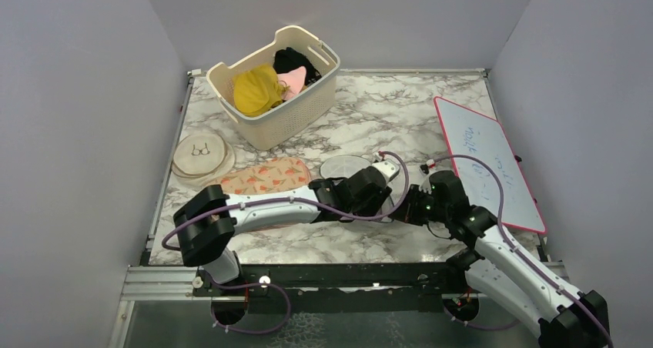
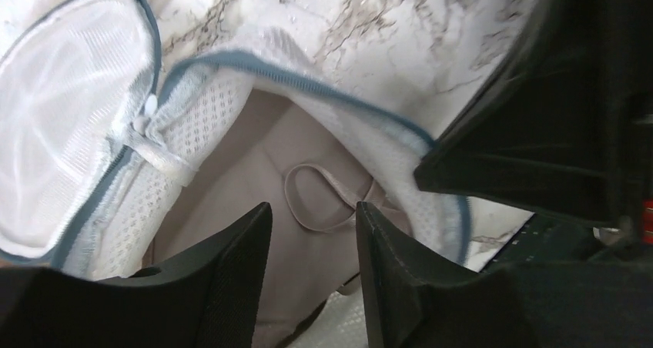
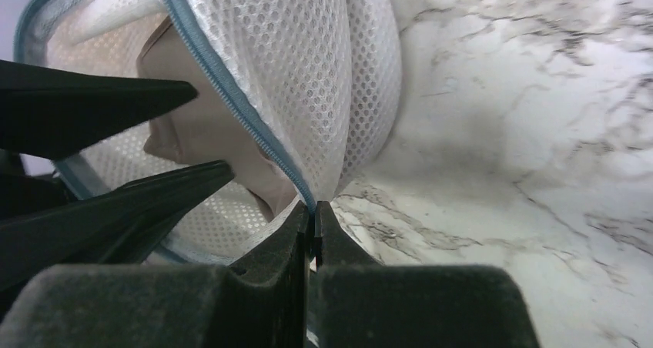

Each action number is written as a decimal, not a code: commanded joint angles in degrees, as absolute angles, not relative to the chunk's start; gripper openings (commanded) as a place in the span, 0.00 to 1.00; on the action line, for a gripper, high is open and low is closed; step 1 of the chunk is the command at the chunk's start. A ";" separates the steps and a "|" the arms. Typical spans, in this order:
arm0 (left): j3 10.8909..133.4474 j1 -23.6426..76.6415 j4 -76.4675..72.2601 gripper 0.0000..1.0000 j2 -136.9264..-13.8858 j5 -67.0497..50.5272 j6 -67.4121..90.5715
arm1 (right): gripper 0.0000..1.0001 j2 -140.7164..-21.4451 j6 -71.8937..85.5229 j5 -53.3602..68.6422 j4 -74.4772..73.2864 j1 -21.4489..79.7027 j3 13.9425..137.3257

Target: Unzip the laundry bag and remove the bra

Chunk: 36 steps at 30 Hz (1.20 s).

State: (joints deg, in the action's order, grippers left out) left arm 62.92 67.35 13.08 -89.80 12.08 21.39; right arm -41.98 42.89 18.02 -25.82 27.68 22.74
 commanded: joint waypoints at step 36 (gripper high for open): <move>62.66 67.93 12.30 0.92 -106.70 6.51 21.21 | 0.01 -41.78 40.87 15.16 -27.80 27.79 25.01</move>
